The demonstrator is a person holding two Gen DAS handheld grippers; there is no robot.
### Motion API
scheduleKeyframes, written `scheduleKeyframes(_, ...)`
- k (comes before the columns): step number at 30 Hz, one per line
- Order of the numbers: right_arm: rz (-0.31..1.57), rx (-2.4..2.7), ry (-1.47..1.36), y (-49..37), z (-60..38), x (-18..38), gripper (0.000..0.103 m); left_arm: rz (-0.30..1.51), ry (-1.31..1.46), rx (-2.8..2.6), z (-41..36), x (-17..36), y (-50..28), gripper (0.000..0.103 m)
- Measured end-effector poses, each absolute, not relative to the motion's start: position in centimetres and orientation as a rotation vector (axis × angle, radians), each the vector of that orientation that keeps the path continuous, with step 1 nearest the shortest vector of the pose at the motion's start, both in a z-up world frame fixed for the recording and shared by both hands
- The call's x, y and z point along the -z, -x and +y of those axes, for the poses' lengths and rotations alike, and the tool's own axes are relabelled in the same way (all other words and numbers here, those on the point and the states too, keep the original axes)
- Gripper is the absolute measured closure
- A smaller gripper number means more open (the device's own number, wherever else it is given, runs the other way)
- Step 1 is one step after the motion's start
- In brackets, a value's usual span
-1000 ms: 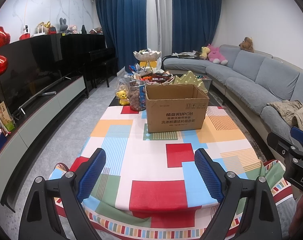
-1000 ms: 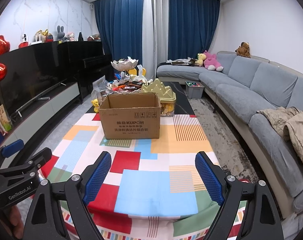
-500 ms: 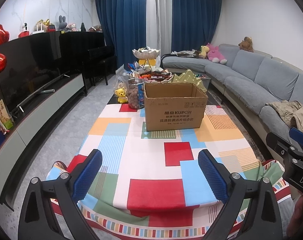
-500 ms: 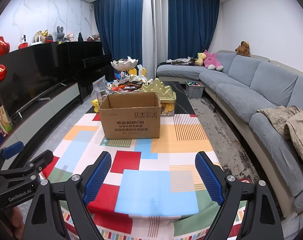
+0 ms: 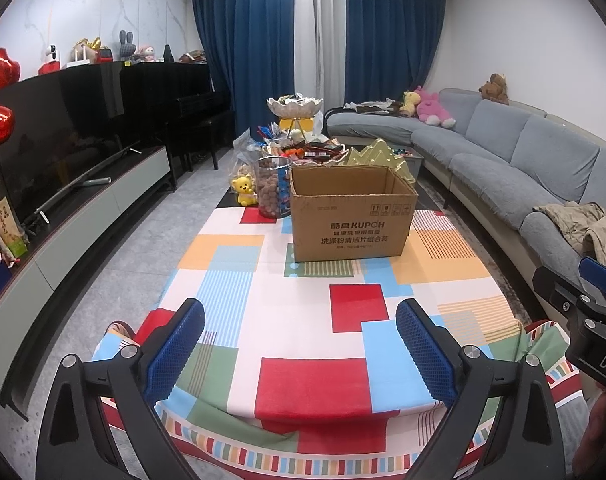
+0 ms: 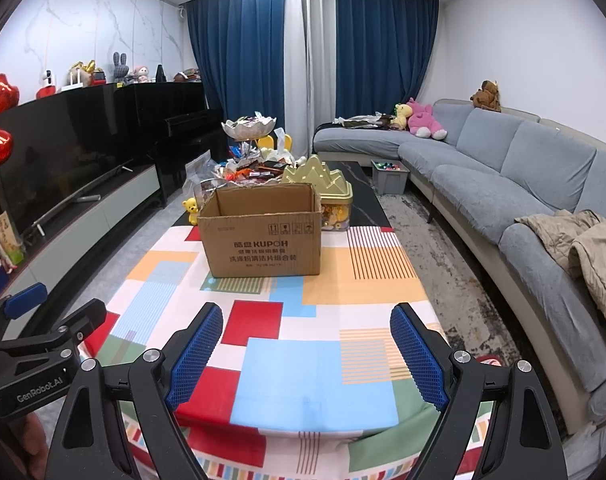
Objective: Organize snacks
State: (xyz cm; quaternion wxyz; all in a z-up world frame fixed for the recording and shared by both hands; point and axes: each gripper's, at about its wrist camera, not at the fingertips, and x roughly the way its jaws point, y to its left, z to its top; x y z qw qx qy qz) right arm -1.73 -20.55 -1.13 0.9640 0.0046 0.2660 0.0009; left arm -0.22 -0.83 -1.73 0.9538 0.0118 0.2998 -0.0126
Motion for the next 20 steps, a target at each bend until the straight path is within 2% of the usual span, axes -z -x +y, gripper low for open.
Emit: scheduleKeyframes(20, 0.542, -0.002, -0.01, 1.66, -20.48, 1.26, 0.016, 0.612, -0.02, 0.032, -0.38, 2.22, -0.07, 0.005)
